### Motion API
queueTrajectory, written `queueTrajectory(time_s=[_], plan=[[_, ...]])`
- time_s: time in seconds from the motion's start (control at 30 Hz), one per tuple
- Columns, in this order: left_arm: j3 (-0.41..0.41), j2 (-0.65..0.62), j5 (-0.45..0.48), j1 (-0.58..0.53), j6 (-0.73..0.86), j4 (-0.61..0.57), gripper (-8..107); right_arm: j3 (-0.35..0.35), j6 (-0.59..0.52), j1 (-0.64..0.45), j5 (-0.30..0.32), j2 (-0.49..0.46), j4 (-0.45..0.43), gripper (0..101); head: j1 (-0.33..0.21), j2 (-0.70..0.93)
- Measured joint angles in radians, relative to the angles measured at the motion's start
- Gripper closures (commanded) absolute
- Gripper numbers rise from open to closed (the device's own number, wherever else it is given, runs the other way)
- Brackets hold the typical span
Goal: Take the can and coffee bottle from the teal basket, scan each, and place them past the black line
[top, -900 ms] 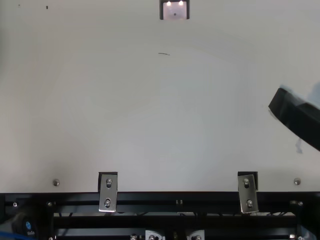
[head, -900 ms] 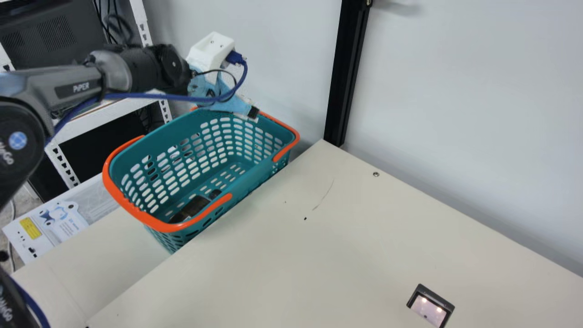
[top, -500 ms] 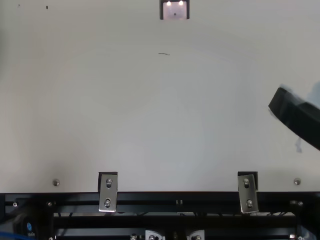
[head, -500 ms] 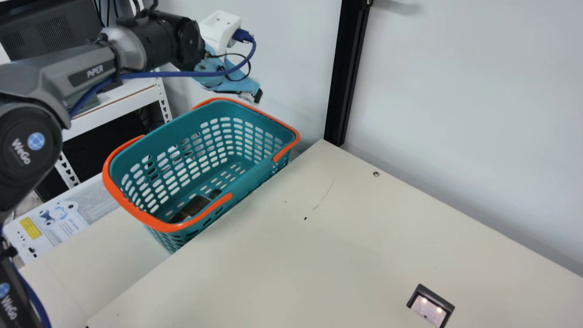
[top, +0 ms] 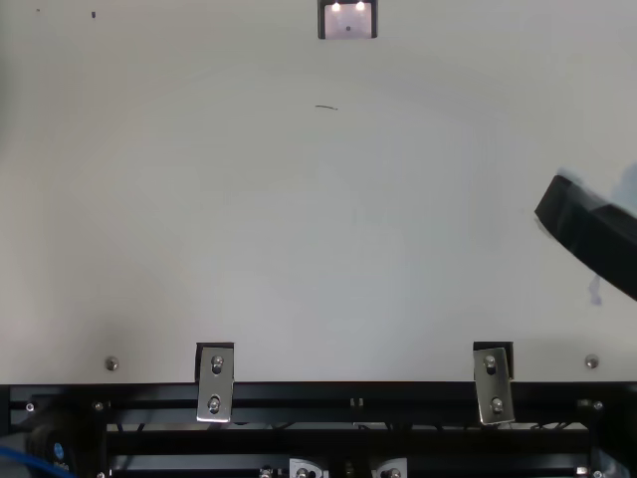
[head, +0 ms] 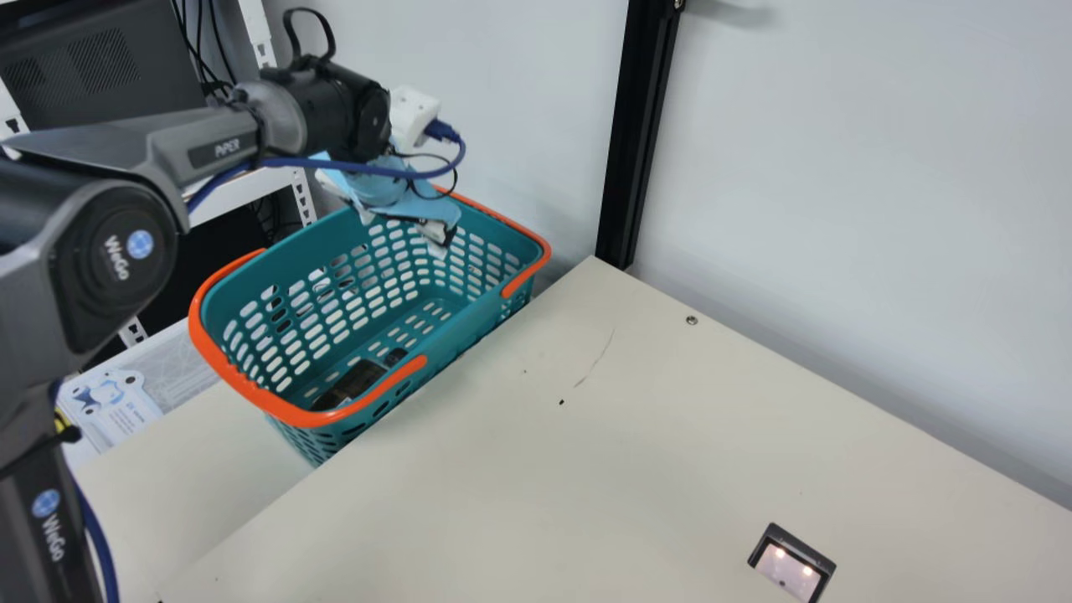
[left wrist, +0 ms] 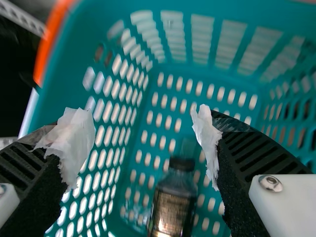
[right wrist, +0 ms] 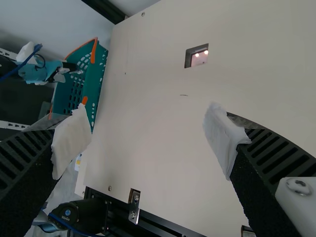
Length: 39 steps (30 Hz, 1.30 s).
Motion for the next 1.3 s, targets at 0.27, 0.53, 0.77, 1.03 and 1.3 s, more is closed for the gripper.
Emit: queueTrajectory(time_s=[0.27, 0.53, 0.77, 1.03, 1.3], plan=[[-0.032, 0.101, 0.132, 0.012, 0.038, 0.0, 9, 0.0, 0.0, 0.0, 0.0, 0.0, 0.0, 0, 0.0, -0.005], [-0.039, 0.157, 0.213, 0.023, 0.088, -0.022, 9, 0.0, 0.0, 0.0, 0.0, 0.0, 0.0, 0, 0.0, 0.0], [-0.044, 0.181, 0.268, 0.039, 0.147, -0.089, 9, 0.0, 0.0, 0.0, 0.0, 0.0, 0.0, 0, 0.0, -0.005], [-0.026, 0.19, 0.279, 0.058, 0.181, -0.127, 9, 0.0, 0.0, 0.0, 0.0, 0.0, 0.0, 0, 0.0, 0.0], [0.013, 0.205, 0.252, 0.083, 0.203, -0.142, 9, 0.0, 0.0, 0.0, 0.0, 0.0, 0.0, 0, 0.0, -0.005]])
